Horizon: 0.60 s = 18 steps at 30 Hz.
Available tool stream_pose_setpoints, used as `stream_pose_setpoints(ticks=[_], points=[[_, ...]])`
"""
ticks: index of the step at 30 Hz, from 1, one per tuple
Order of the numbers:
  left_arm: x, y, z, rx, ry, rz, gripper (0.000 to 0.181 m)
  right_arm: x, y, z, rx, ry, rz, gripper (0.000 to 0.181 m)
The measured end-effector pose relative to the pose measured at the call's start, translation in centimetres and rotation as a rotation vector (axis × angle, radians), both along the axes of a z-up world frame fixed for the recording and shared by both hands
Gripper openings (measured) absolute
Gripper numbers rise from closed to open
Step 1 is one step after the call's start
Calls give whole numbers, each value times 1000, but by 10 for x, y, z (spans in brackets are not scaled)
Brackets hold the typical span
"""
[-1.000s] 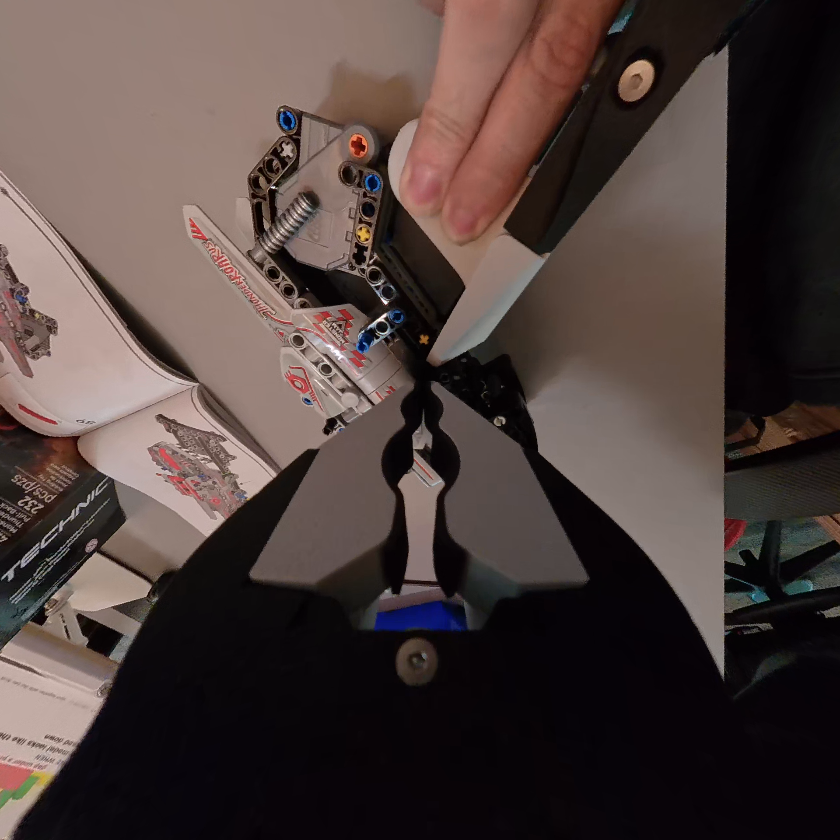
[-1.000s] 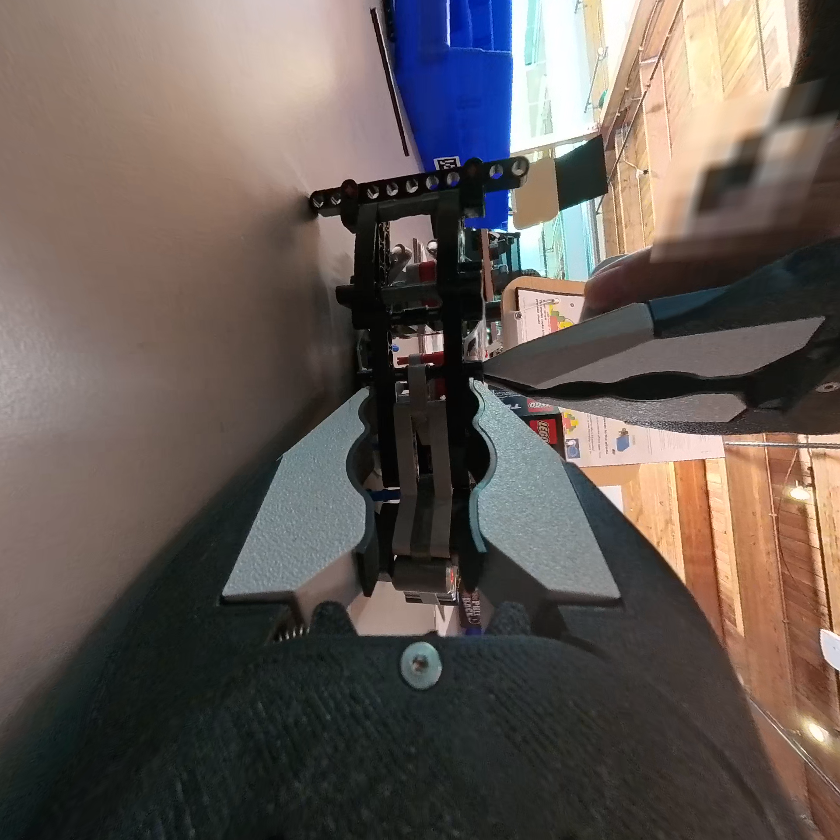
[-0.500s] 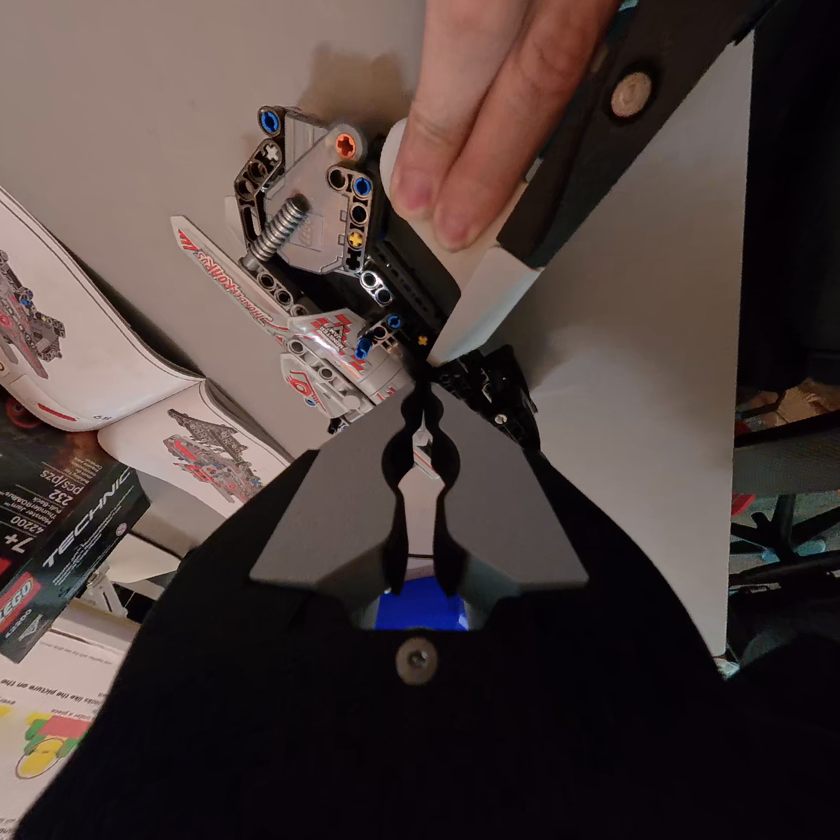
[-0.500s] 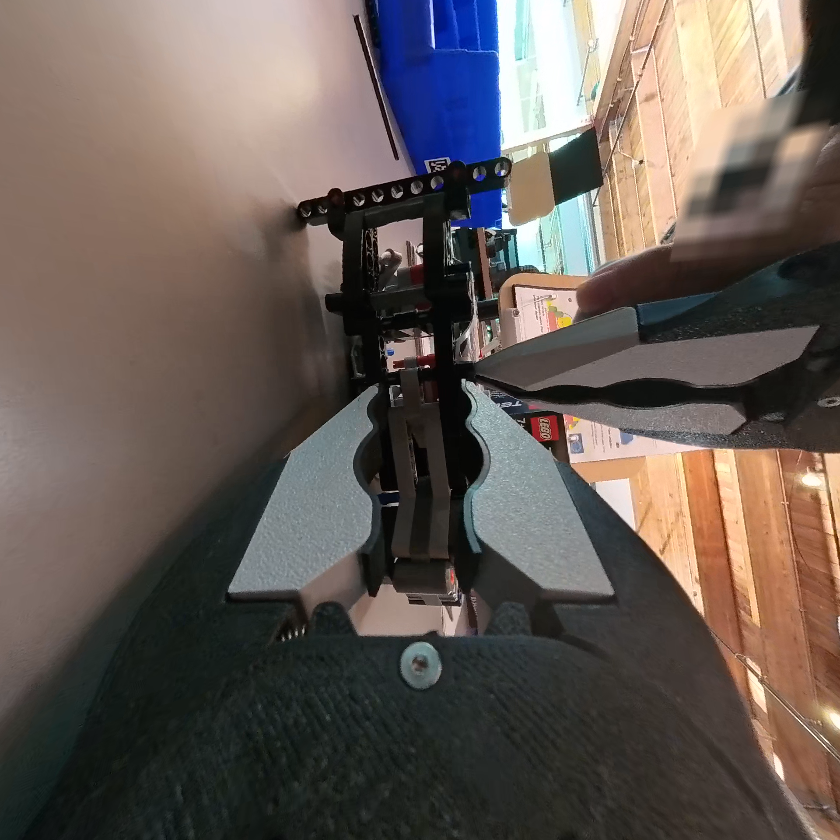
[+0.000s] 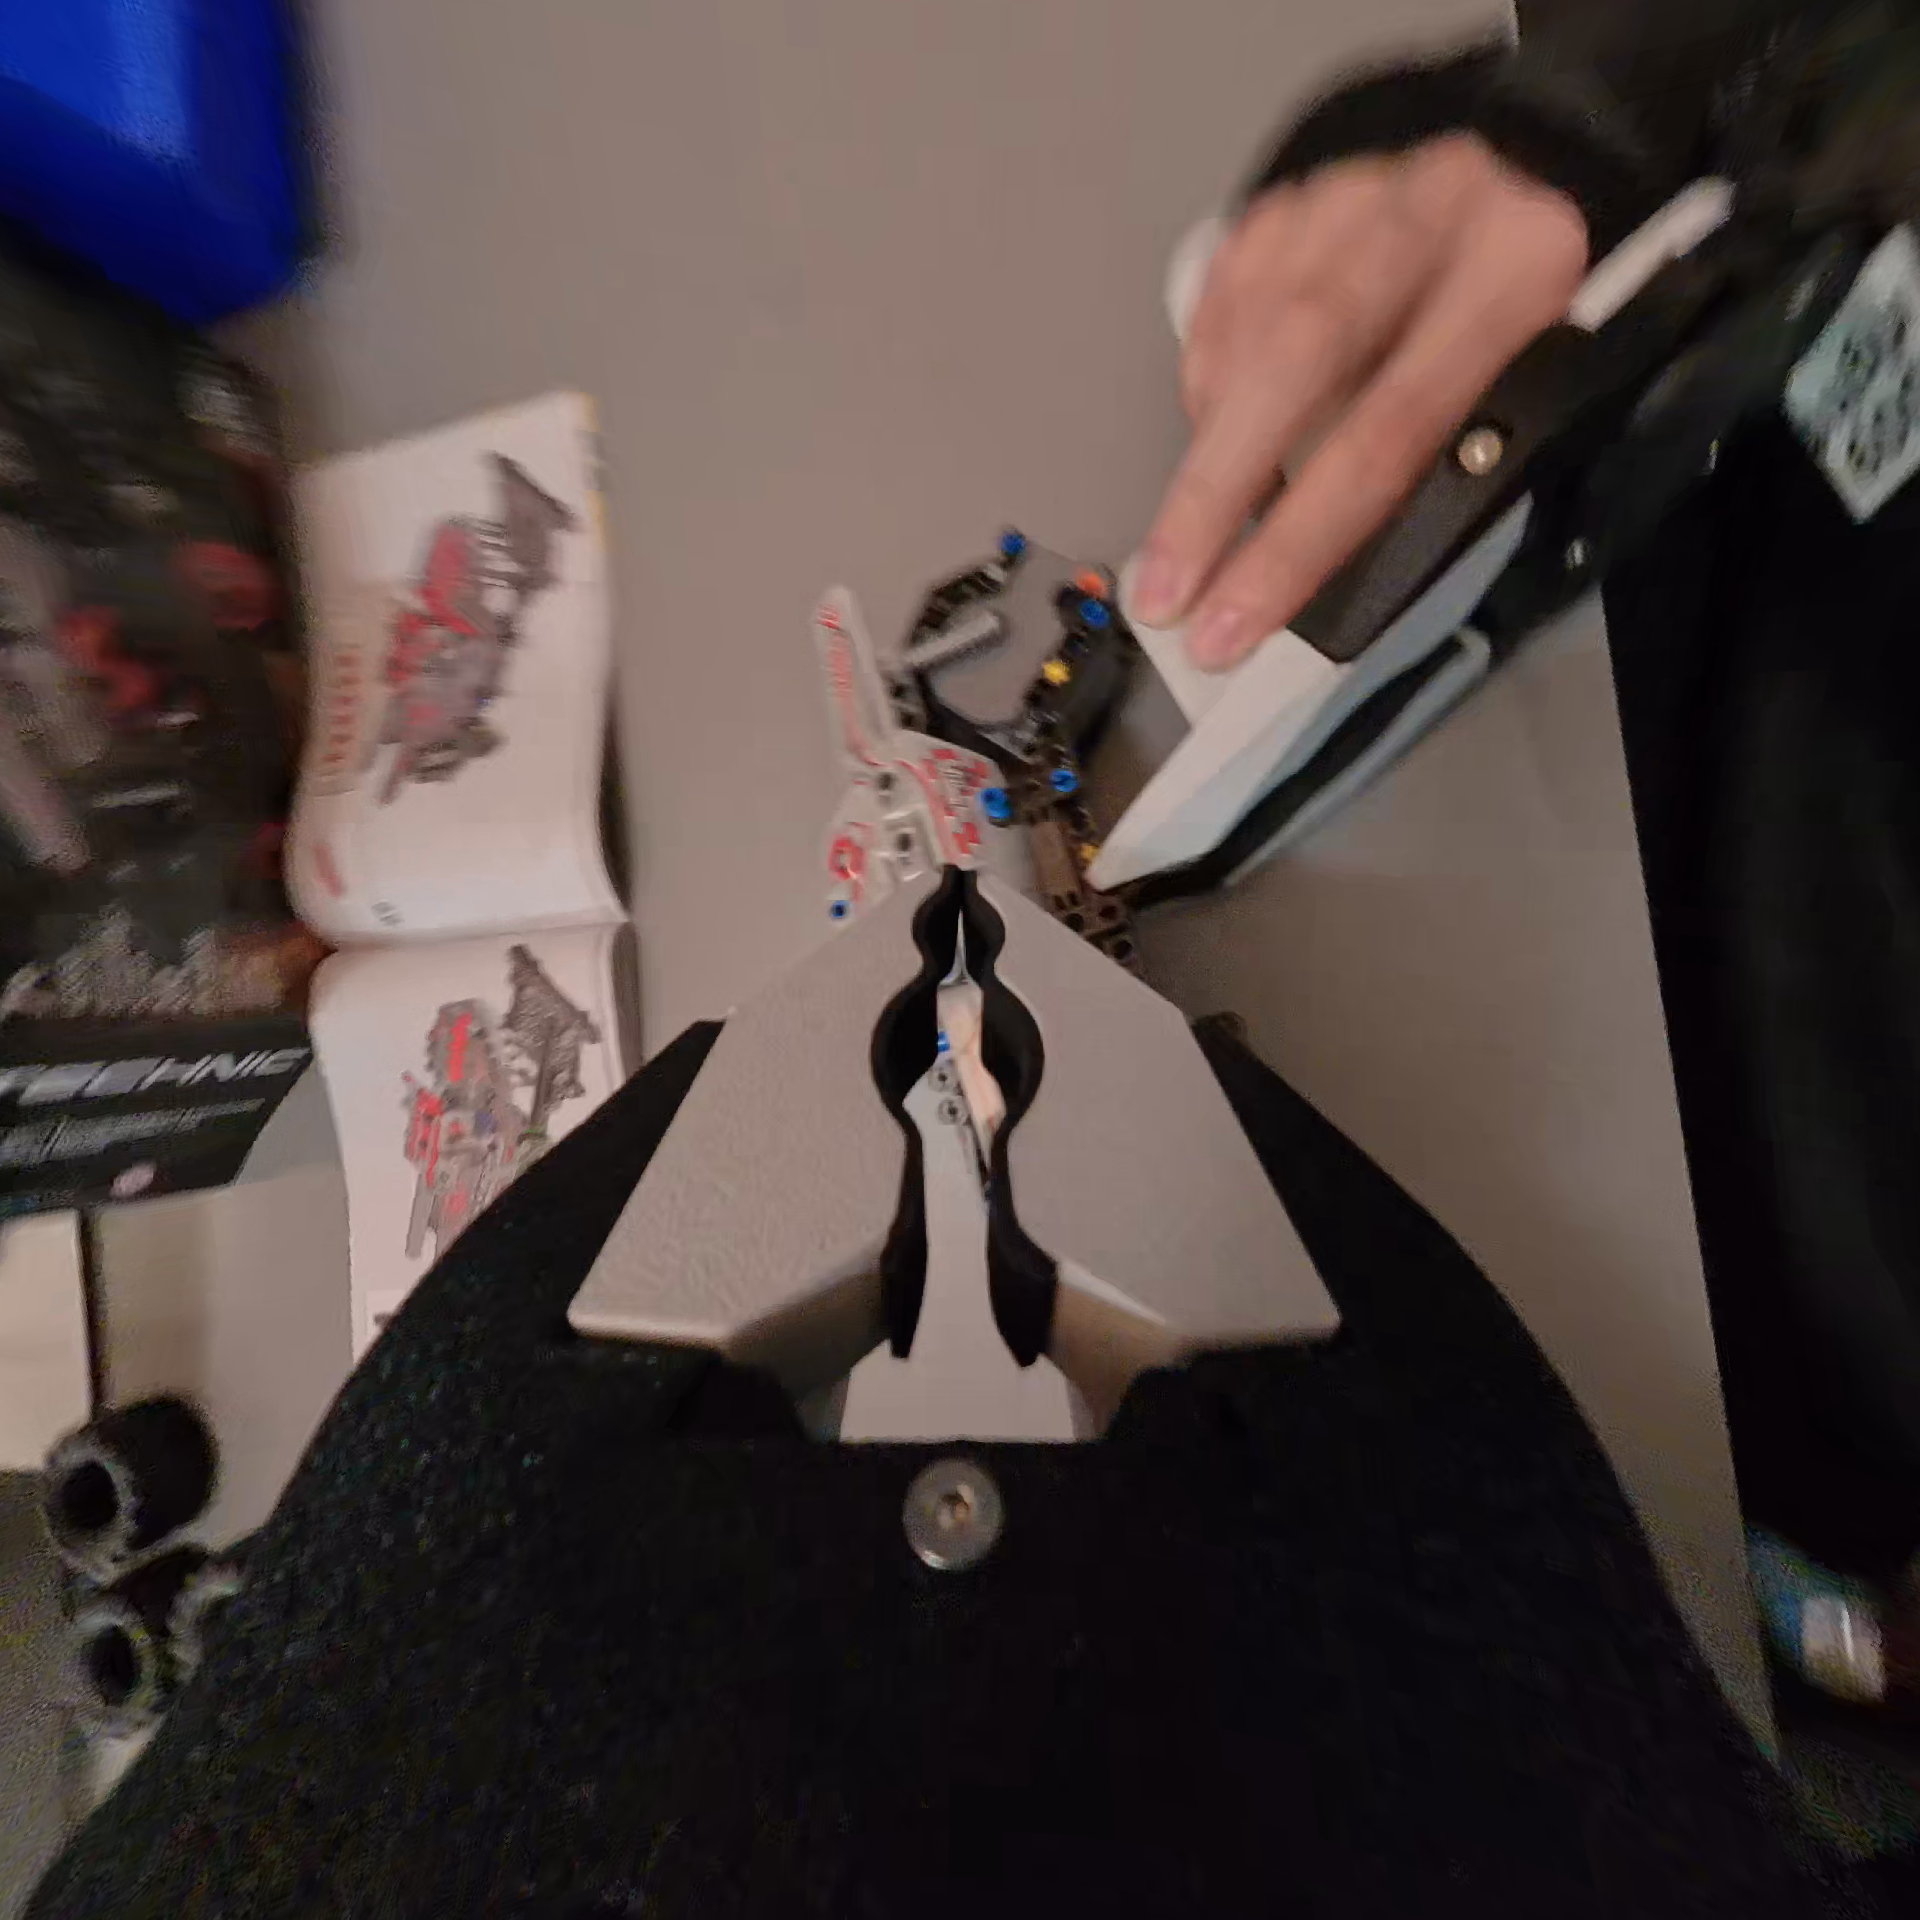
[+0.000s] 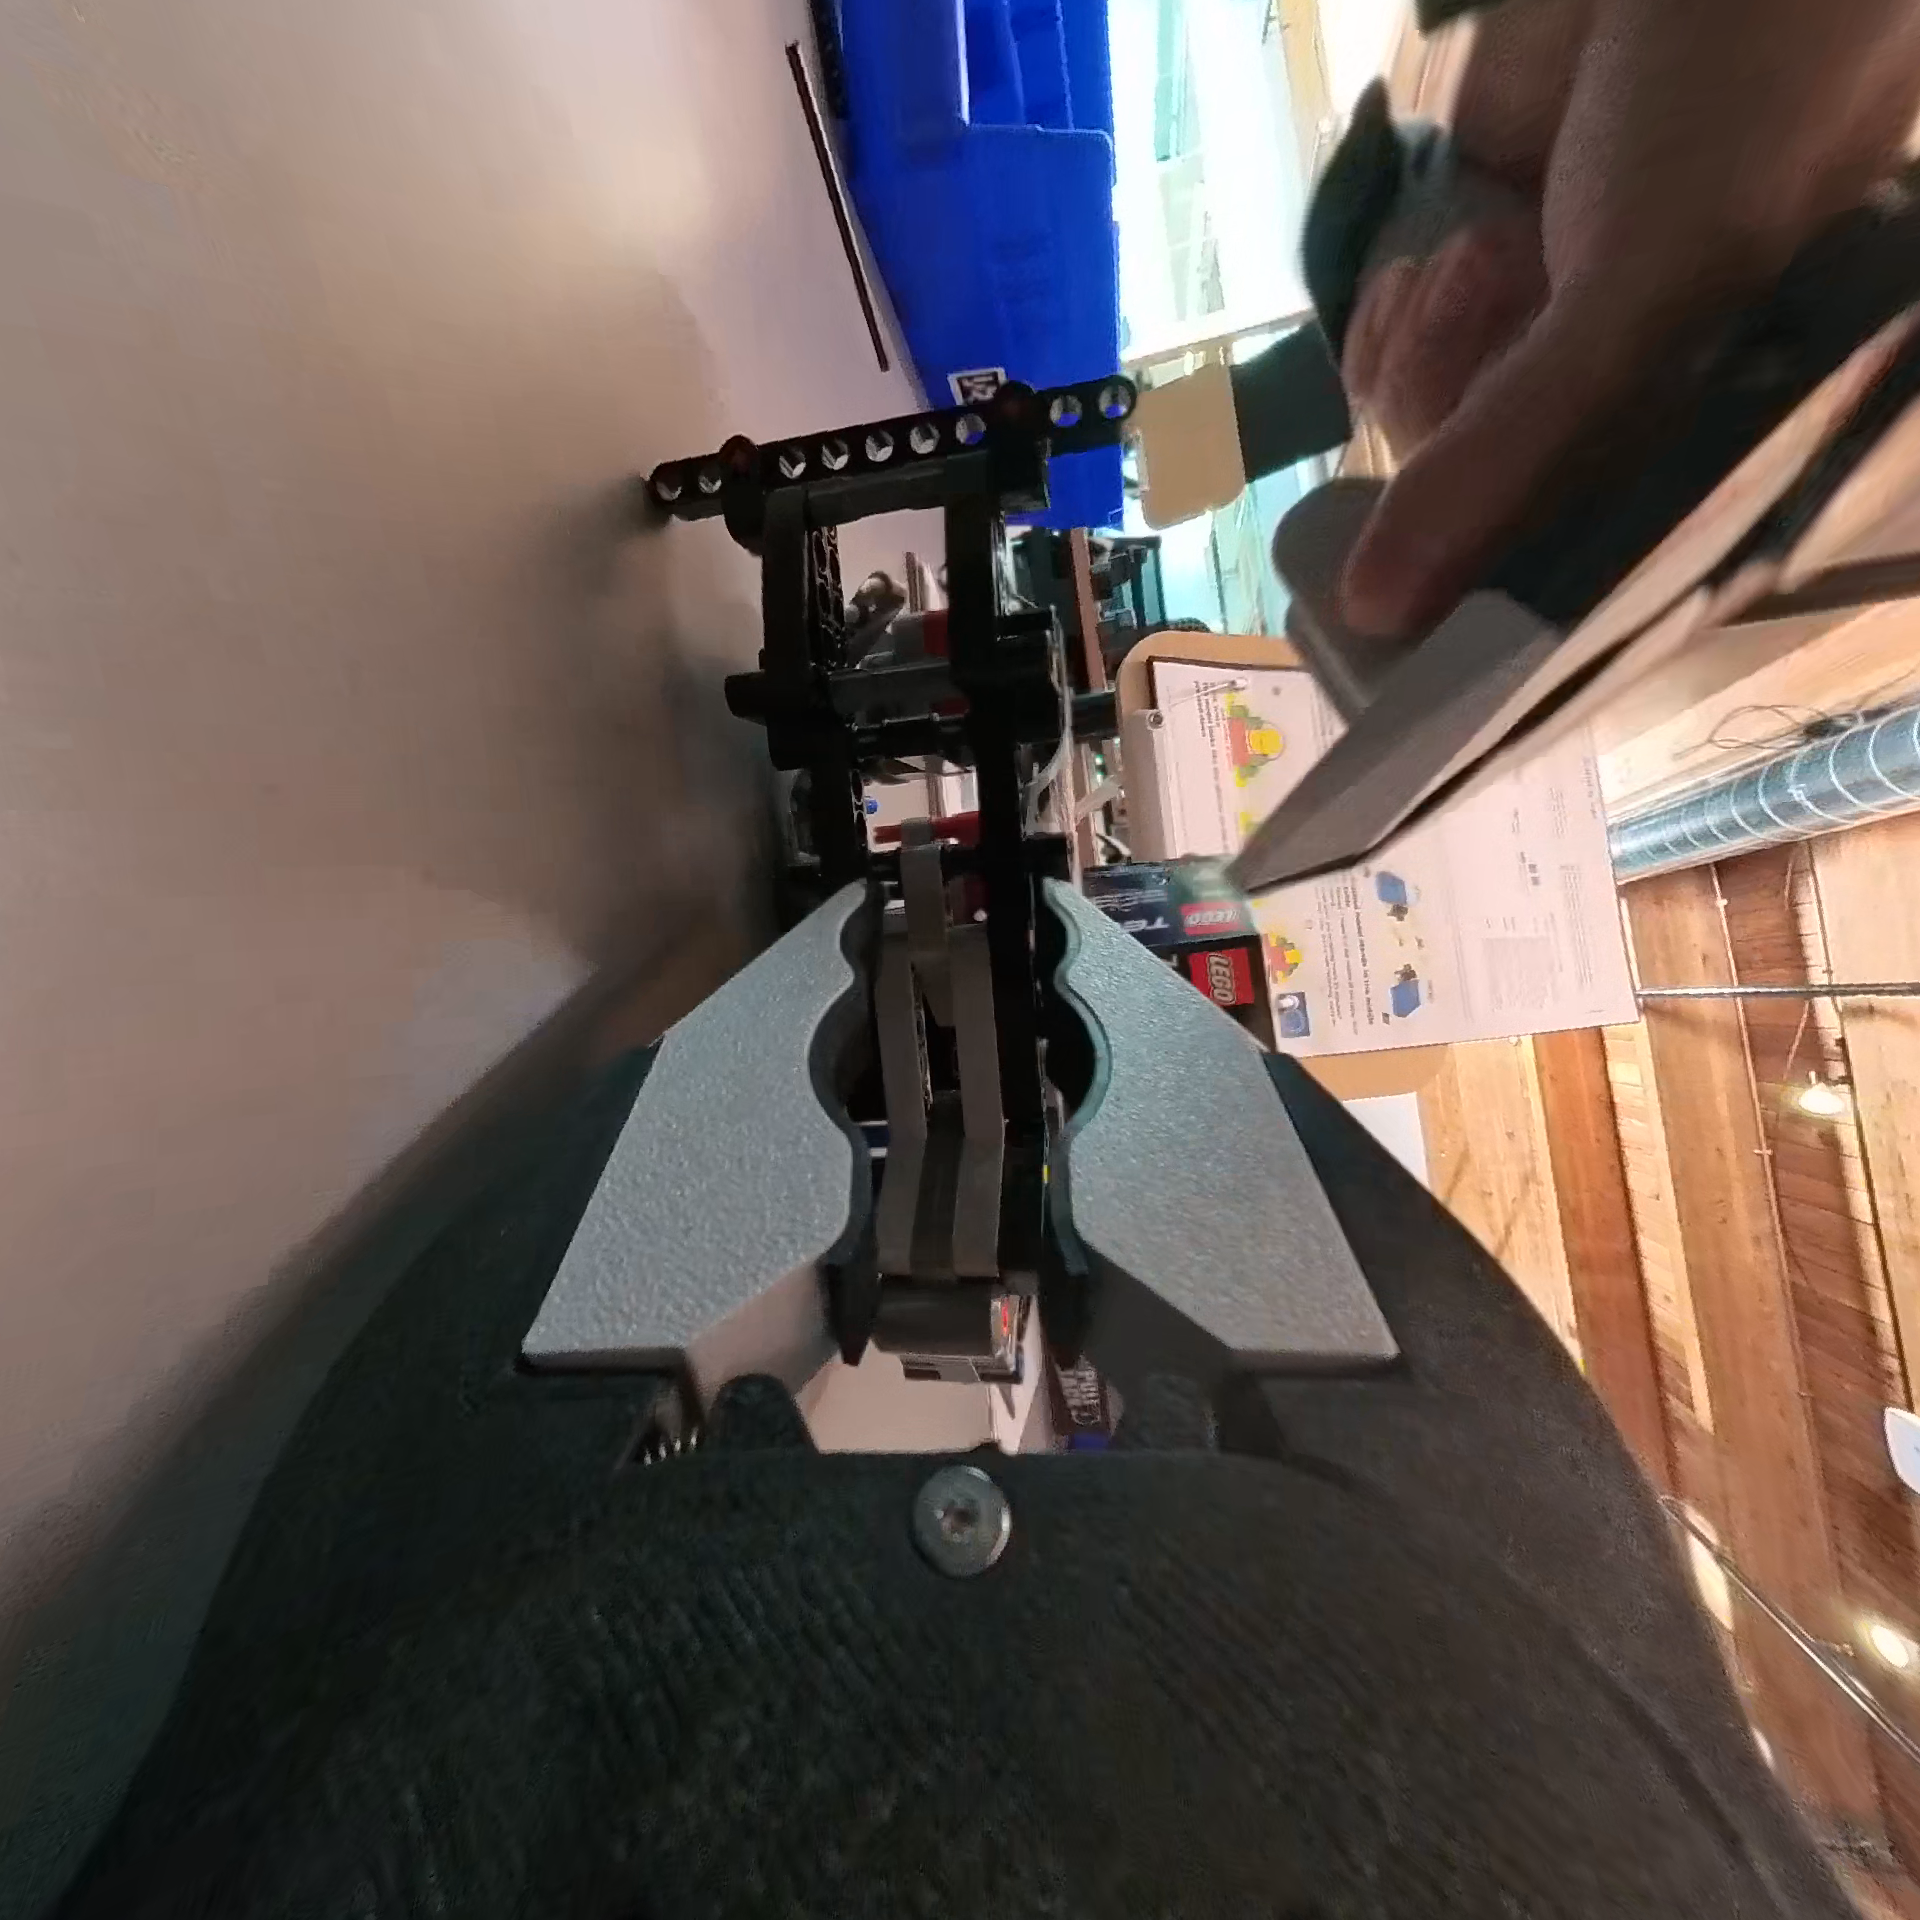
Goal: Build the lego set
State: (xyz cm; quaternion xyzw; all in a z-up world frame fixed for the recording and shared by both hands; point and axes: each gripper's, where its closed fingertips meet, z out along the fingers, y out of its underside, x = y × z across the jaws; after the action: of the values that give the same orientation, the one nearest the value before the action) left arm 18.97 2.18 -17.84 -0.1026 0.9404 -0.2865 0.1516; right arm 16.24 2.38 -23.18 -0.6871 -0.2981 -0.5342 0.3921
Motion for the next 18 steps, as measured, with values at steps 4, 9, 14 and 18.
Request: stream_pose_setpoints(ticks=[4,9,14,18], points=[[-4,44,25,-273,-58,172,0,7,-7,3,9,-2,-23,50],[-26,92,-23,-287,24,296,0,18,-5,-9,-174,-167,-39,62],[-38,105,-65,-339,149,394,0,29,1,-8,-217,-143,-50,51],[-39,107,-72,-375,154,427,0,35,5,-5,-214,-21,-80,51]])
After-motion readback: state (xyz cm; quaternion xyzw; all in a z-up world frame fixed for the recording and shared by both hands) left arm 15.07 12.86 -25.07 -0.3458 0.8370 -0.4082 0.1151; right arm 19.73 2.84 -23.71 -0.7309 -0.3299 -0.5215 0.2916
